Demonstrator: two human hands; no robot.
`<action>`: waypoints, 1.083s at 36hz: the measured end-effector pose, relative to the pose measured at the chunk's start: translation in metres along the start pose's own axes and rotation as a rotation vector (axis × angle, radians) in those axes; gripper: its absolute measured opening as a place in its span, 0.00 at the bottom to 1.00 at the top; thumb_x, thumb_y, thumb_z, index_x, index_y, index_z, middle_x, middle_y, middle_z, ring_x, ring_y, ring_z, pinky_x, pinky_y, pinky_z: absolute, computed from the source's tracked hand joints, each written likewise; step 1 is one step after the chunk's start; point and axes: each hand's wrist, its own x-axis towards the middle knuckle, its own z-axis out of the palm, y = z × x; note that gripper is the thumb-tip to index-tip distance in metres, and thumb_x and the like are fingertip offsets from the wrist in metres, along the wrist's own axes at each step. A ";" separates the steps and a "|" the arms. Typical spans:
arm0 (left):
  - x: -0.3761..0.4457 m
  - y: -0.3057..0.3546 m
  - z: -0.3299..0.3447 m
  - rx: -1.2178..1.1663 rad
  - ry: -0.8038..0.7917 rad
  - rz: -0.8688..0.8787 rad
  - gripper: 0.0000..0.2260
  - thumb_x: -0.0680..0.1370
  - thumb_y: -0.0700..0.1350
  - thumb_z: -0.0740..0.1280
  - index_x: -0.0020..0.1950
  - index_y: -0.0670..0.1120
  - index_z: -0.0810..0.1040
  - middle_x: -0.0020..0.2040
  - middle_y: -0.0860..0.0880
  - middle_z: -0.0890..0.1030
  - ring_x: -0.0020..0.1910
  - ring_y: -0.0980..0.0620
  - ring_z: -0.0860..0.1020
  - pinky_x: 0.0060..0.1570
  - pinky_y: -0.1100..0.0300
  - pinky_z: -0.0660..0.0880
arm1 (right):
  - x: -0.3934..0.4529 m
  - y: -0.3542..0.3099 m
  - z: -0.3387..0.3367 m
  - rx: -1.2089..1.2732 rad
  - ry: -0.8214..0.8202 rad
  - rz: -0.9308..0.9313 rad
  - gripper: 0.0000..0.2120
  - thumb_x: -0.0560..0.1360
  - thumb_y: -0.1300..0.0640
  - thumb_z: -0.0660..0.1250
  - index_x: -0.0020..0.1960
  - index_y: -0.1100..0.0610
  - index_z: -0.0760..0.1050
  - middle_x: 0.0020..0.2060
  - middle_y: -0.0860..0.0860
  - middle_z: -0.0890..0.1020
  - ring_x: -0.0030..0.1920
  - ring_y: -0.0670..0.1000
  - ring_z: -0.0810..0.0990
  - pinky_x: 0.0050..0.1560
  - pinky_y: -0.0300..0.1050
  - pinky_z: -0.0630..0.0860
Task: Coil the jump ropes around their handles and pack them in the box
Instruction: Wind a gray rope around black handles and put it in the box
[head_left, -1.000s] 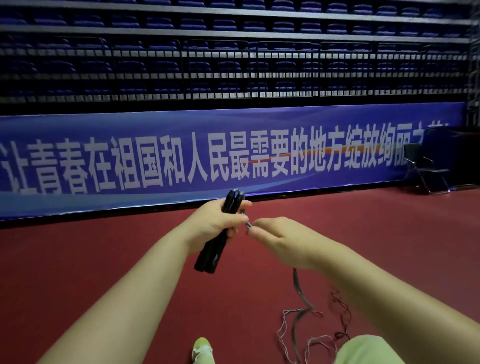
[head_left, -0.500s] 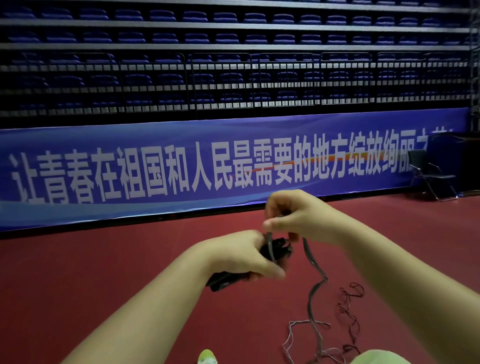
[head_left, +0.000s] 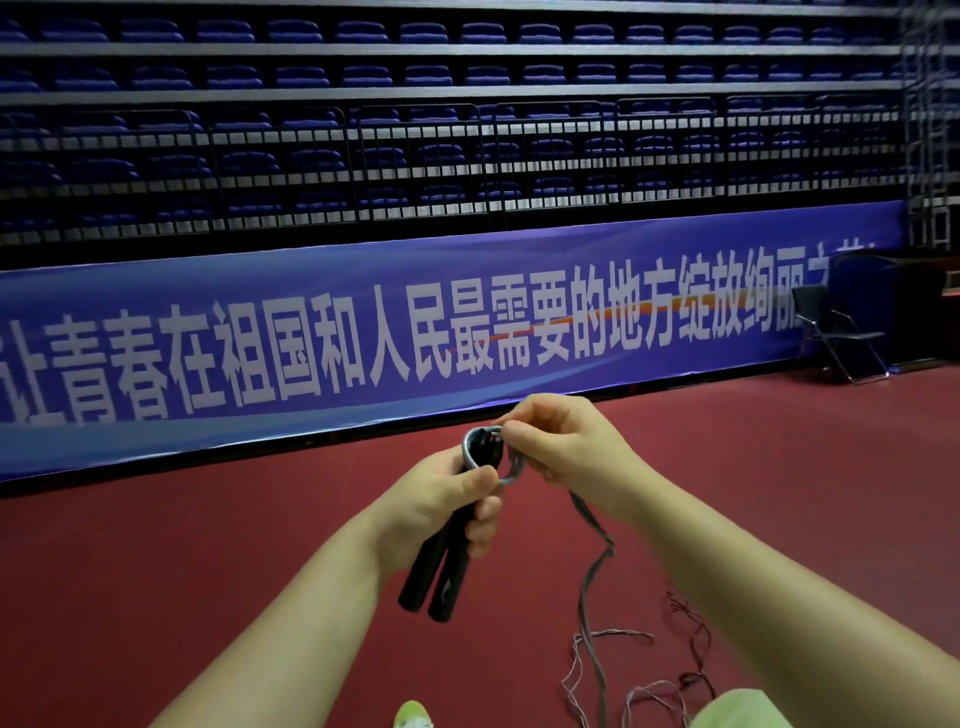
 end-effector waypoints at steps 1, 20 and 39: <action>0.000 0.001 0.000 -0.002 0.023 -0.001 0.34 0.57 0.60 0.81 0.50 0.45 0.69 0.30 0.51 0.71 0.26 0.54 0.70 0.28 0.60 0.70 | 0.001 0.000 0.002 -0.053 0.034 -0.021 0.07 0.77 0.60 0.67 0.44 0.63 0.79 0.26 0.45 0.77 0.25 0.42 0.70 0.28 0.35 0.65; 0.016 0.013 0.021 0.189 0.296 -0.005 0.15 0.78 0.50 0.65 0.60 0.44 0.70 0.30 0.51 0.72 0.26 0.53 0.70 0.29 0.60 0.69 | -0.001 0.031 0.016 -0.424 0.368 -0.080 0.23 0.82 0.49 0.57 0.27 0.48 0.65 0.21 0.45 0.69 0.27 0.42 0.70 0.29 0.41 0.59; 0.009 0.021 0.012 0.434 0.436 0.027 0.08 0.80 0.45 0.65 0.57 0.44 0.71 0.32 0.49 0.75 0.27 0.53 0.74 0.29 0.59 0.72 | -0.002 0.014 0.005 0.010 0.078 0.170 0.16 0.79 0.50 0.64 0.44 0.63 0.77 0.26 0.49 0.70 0.25 0.45 0.63 0.24 0.36 0.58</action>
